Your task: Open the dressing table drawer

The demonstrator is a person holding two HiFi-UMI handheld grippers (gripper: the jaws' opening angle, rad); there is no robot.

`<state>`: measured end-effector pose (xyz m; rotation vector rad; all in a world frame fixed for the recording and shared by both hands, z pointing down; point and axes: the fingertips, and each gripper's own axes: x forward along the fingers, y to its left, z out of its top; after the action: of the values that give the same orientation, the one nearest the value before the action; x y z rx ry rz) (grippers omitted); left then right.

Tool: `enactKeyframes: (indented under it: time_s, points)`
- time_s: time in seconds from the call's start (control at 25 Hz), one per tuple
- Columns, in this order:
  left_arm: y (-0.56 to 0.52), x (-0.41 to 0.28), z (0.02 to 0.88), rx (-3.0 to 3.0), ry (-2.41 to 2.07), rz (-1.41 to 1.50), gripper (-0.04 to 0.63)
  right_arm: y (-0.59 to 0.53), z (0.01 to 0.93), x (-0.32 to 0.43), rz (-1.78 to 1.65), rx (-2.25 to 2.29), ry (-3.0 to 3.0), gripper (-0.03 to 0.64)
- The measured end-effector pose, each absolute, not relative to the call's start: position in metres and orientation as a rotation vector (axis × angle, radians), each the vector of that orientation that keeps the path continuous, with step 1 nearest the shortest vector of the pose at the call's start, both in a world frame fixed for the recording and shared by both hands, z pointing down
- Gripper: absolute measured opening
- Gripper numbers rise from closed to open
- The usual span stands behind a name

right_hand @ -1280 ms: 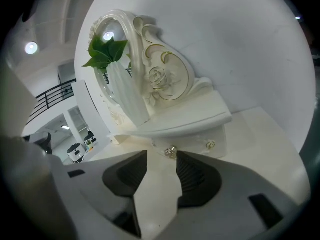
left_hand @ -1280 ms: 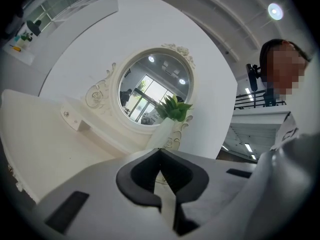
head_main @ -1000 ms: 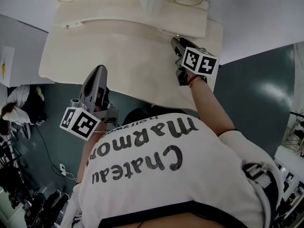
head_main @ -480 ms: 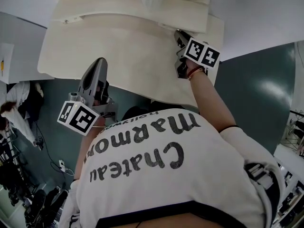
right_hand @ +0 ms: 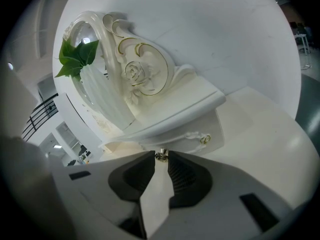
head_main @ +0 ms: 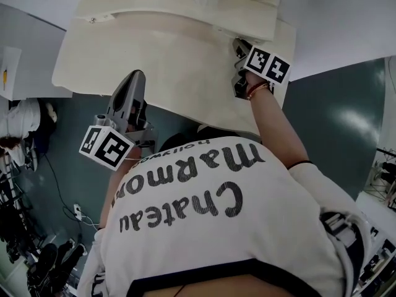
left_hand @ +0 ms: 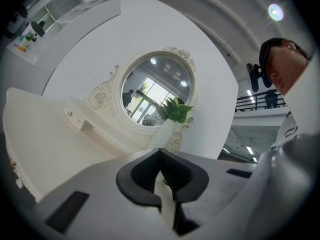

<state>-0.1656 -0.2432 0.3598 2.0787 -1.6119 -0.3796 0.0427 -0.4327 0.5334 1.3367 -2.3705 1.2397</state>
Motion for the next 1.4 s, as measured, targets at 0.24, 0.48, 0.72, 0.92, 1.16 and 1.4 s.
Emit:
enactKeyframes:
  time_s: [0.24,0.48,0.72,0.92,1.16,1.4]
  points:
    - [-0.238,-0.174,0.353,2.094,-1.616,-0.434,0.023,-0.424,0.532,0.041,1.242,1.328,-2.360,0.094]
    - [-0.237,-0.172,0.352,2.107,-1.622,-0.473,0.023,-0.419,0.538,0.045,1.238,1.311,-2.354,0.094]
    - [-0.229,-0.183,0.340,2.106,-1.615,-0.511,0.023,-0.407,0.528,0.038,1.236,1.295,-2.334,0.094]
    - [-0.220,-0.188,0.335,2.101,-1.616,-0.533,0.023,-0.396,0.521,0.036,1.224,1.292,-2.338,0.094]
    - [-0.220,-0.182,0.334,2.120,-1.597,-0.529,0.023,-0.392,0.523,0.038,1.228,1.294,-2.338,0.094]
    - [-0.222,-0.177,0.329,2.147,-1.576,-0.535,0.023,-0.385,0.522,0.039,1.228,1.291,-2.337,0.094]
